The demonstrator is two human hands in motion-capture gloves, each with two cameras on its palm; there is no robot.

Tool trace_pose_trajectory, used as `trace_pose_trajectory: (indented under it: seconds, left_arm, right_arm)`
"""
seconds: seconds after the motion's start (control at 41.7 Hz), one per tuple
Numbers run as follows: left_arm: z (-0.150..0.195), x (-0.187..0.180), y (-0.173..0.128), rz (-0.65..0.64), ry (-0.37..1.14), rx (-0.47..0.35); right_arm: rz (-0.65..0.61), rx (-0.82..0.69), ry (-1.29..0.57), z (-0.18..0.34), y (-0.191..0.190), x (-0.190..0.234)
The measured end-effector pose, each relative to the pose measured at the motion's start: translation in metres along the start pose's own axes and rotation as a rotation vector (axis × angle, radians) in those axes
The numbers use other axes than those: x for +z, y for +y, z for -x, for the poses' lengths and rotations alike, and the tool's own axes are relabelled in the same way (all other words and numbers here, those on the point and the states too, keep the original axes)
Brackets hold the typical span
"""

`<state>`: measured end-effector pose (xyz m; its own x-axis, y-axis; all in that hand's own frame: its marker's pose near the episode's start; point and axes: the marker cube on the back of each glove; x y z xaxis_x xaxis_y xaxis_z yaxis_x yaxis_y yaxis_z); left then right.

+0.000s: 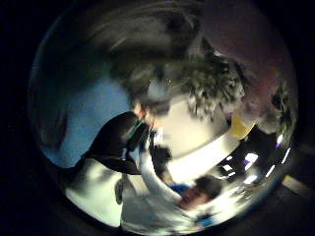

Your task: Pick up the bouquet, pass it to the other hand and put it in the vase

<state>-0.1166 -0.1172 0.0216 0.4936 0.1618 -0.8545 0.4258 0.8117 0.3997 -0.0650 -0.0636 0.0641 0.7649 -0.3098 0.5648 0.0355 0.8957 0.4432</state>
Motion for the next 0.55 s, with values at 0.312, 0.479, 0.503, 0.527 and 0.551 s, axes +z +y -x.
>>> trace_pose_trajectory:
  seconds: [0.312,0.479,0.503,0.527,0.551]
  left_arm:
    - [0.147,-0.002,0.115,0.268,-0.128,-0.230]
    - [0.131,-0.037,0.123,0.315,0.021,-0.211]
    - [0.128,-0.042,0.126,0.320,0.040,-0.206]
    - [0.125,-0.047,0.128,0.324,0.053,-0.200]
    - [0.122,-0.052,0.131,0.326,0.062,-0.195]
  right_arm:
    - [0.005,-0.063,-0.011,-0.020,0.032,-0.004]
    - [0.041,0.106,-0.136,-0.023,0.044,0.006]
    - [0.037,0.106,-0.145,-0.024,0.043,0.008]
    - [0.037,0.109,-0.158,-0.024,0.042,0.011]
    - [0.041,0.115,-0.173,-0.023,0.042,0.014]
